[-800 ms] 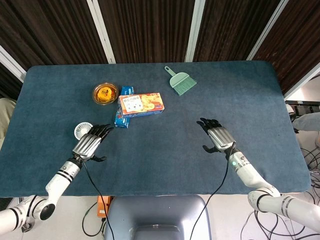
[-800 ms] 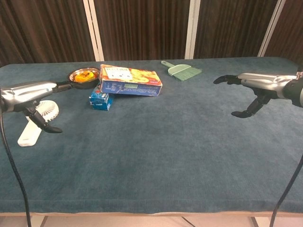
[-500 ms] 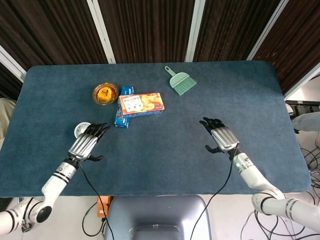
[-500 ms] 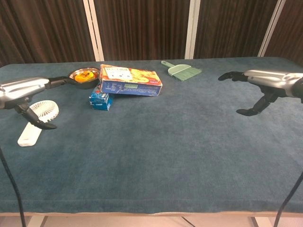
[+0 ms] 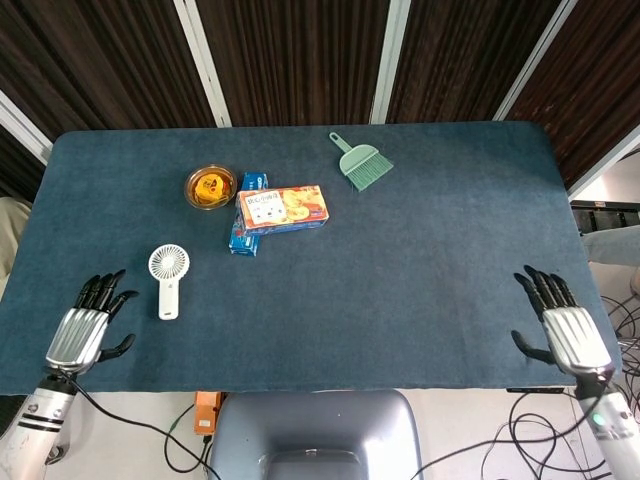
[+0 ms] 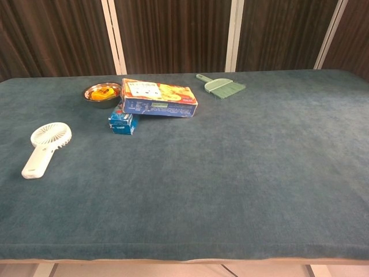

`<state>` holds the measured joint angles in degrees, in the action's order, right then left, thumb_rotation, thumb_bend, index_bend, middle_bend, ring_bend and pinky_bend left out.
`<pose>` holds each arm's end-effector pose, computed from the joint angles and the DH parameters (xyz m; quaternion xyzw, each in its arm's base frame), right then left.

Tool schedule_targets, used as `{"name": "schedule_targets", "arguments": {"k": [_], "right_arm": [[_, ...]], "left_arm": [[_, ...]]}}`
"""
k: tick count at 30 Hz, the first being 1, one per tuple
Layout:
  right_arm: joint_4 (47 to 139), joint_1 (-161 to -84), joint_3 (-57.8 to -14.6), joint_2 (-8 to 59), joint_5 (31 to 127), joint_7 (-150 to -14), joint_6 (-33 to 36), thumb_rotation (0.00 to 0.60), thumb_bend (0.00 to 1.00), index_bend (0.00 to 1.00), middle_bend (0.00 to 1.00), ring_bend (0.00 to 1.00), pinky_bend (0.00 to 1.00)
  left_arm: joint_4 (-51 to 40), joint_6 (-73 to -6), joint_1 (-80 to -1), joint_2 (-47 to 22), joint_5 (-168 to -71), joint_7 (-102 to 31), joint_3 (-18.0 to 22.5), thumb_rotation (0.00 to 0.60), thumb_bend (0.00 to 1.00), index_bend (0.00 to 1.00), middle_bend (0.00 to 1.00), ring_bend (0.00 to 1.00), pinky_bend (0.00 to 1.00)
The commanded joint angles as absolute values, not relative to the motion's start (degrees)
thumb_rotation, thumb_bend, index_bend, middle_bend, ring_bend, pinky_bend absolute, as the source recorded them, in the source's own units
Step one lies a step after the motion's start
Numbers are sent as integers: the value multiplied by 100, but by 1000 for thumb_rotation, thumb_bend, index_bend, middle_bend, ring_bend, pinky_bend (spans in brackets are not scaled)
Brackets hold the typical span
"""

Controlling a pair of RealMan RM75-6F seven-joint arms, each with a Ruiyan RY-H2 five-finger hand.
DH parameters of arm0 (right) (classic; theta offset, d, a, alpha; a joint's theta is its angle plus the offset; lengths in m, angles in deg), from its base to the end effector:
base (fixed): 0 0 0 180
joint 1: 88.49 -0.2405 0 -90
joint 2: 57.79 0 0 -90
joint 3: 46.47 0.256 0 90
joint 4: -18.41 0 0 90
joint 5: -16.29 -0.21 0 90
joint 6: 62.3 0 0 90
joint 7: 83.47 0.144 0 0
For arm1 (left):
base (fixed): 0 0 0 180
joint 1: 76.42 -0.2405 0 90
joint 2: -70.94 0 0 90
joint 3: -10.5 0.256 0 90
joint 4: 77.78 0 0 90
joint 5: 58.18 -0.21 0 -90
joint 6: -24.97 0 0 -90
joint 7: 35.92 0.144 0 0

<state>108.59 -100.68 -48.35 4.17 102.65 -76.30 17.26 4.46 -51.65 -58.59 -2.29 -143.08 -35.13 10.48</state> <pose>-0.3103 -0.2036 0.1523 0.6396 -0.4130 0.3812 0.5244 -0.2975 0.2424 0.0982 -0.6741 -0.3643 -0.3776 0.5198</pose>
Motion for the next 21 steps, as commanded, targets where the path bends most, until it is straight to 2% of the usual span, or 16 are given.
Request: {"name": "schedule_targets", "arguments": {"k": [1,3,7,11,18,21], "right_arm": [[11248,-9882,-4989,163,10367,-7650,1868,600,273,0,0,0,0],[11271,-9848,-4987,228,10390,-7781,1878,600,273,0,0,0,0],[11365,-9844,-5026,225,10445,-7861,1753,600,273,0,0,0,0],[11396,-9782,-4974,182,10393,-7907,1790,600,273,0,0,0,0],[11422,-9739,-4937,152,10390,-7928,1787,600,274,0,0,0,0],[11430,-9734,-4932,155,10399,-7979,1747,600,273,0,0,0,0]], "left_arm": [[31,-4991,-5751,-669,-14441,-3503,1085,600,460,400,0,0,34],[-282,-4790,-5615,-964,-14298,-3395,940,584,501,406,0,0,34],[-704,-4387,-5369,-1366,-13865,-3254,598,506,529,410,0,0,34],[-935,-4032,-5154,-1555,-13553,-3200,370,491,542,410,0,0,34],[-1059,-3719,-5012,-1647,-13285,-3101,255,478,544,410,0,0,34],[-1140,-3513,-4952,-1695,-13101,-2974,227,434,544,410,0,0,34]]}}
